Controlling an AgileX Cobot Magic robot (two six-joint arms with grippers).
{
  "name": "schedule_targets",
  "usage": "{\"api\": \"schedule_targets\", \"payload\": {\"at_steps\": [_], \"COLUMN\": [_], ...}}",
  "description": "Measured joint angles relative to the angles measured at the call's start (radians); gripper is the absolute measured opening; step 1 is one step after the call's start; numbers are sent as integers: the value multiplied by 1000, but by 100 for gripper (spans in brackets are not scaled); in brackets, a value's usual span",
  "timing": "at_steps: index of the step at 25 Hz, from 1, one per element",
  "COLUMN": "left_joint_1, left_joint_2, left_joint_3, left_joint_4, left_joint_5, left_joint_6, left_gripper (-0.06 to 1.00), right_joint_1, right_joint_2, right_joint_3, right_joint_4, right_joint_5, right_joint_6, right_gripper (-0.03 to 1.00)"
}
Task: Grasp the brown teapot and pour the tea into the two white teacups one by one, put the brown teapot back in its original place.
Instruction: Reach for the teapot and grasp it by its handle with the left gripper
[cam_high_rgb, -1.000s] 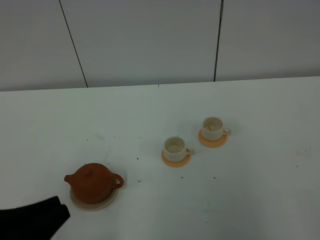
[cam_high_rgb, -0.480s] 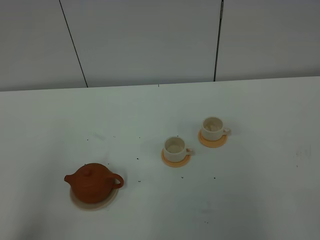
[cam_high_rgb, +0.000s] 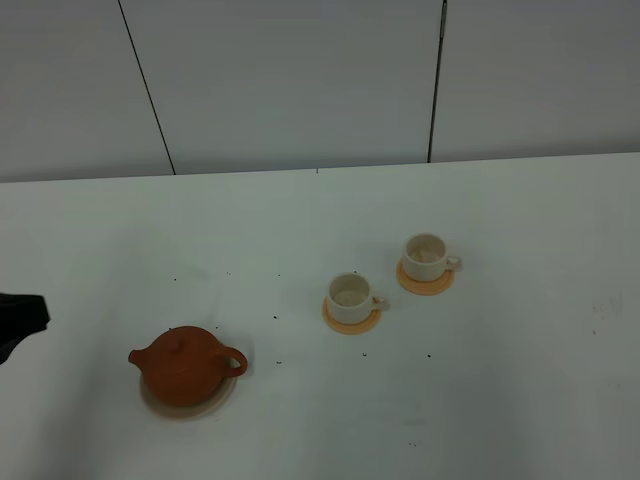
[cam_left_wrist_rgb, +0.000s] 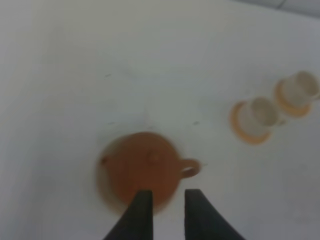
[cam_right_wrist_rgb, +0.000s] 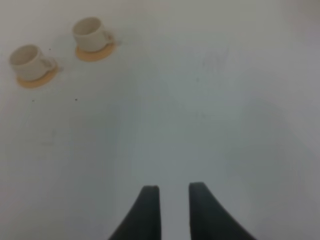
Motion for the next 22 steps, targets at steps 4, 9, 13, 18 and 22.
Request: {"api": "schedule_targets", "payload": {"at_steps": [4, 9, 13, 18, 22], "left_joint_1": [0, 0, 0, 0, 0], "left_joint_2": [124, 224, 253, 255, 255], "left_joint_3": [0, 0, 0, 0, 0], "left_joint_4": [-195, -383, -435, -566, -658], "left_joint_5": [-66, -134, -231, -284, -293], "left_joint_6": [92, 120, 118, 94, 83], "left_gripper": [23, 23, 23, 23, 23], "right_joint_1": [0, 0, 0, 0, 0], "right_joint_2": [0, 0, 0, 0, 0], "right_joint_3": [0, 0, 0, 0, 0], "right_joint_4": [0, 0, 0, 0, 1], "right_joint_5": [0, 0, 0, 0, 0], "right_joint_6": [0, 0, 0, 0, 0], "right_gripper": [15, 16, 16, 17, 18]}}
